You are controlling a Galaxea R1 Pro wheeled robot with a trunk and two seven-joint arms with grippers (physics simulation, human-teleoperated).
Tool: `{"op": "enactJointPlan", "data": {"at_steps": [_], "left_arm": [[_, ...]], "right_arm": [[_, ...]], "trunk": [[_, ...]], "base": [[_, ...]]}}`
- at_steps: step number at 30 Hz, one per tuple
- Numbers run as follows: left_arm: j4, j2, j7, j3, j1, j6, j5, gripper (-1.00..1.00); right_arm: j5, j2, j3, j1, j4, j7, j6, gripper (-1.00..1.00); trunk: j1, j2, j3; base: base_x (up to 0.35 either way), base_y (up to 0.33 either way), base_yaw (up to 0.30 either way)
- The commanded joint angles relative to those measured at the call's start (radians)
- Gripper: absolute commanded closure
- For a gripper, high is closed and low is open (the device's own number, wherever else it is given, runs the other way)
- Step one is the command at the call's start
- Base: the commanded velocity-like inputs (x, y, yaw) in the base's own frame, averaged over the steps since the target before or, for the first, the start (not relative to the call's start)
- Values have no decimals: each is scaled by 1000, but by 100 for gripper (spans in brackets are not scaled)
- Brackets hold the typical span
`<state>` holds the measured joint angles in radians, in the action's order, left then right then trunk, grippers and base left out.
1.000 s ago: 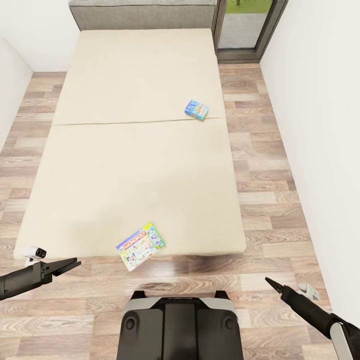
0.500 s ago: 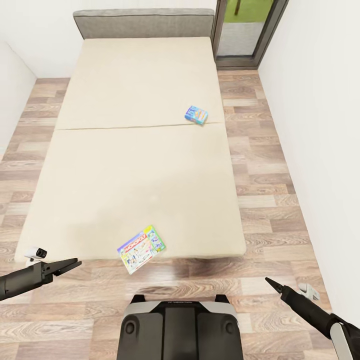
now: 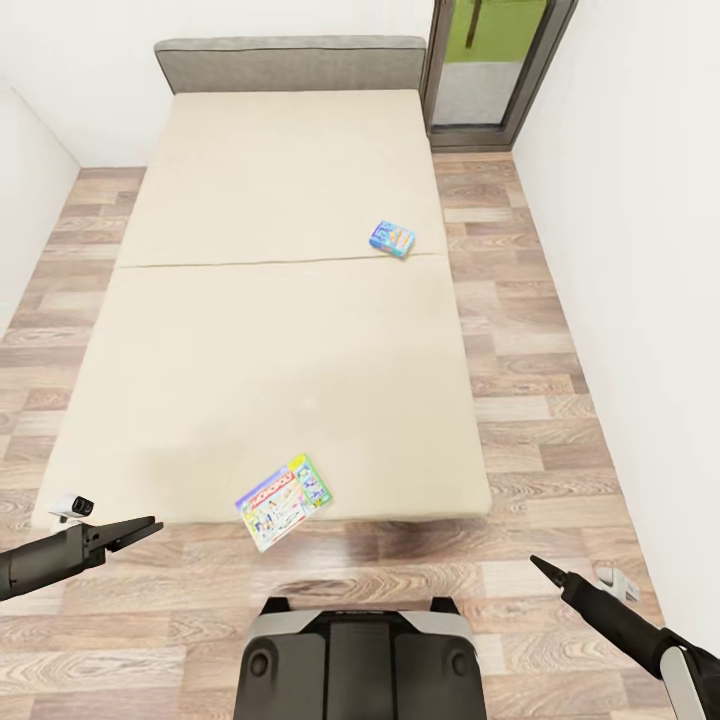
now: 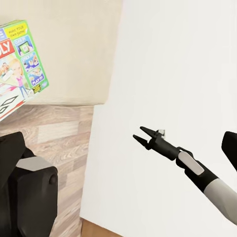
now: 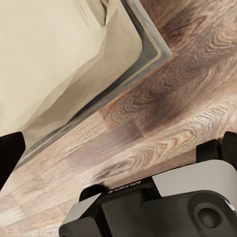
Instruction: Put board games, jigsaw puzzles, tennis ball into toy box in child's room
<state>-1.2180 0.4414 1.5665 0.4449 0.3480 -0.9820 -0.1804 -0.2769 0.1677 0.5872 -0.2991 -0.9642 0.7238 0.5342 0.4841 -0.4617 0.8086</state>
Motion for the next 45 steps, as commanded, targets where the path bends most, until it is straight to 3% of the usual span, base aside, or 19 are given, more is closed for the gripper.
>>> {"op": "enactJointPlan", "data": {"at_steps": [1, 45], "left_arm": [[0, 0, 4, 0, 0, -11, 1, -100], [0, 0, 4, -1, 0, 2, 1, -100]], "right_arm": [[-5, 0, 2, 0, 0, 2, 7, -100], [-4, 0, 2, 0, 1, 3, 6, -100]], "trunk": [[0, -1, -1], [0, -1, -74]], "base": [[-84, 0, 0], [-7, 0, 0]]}}
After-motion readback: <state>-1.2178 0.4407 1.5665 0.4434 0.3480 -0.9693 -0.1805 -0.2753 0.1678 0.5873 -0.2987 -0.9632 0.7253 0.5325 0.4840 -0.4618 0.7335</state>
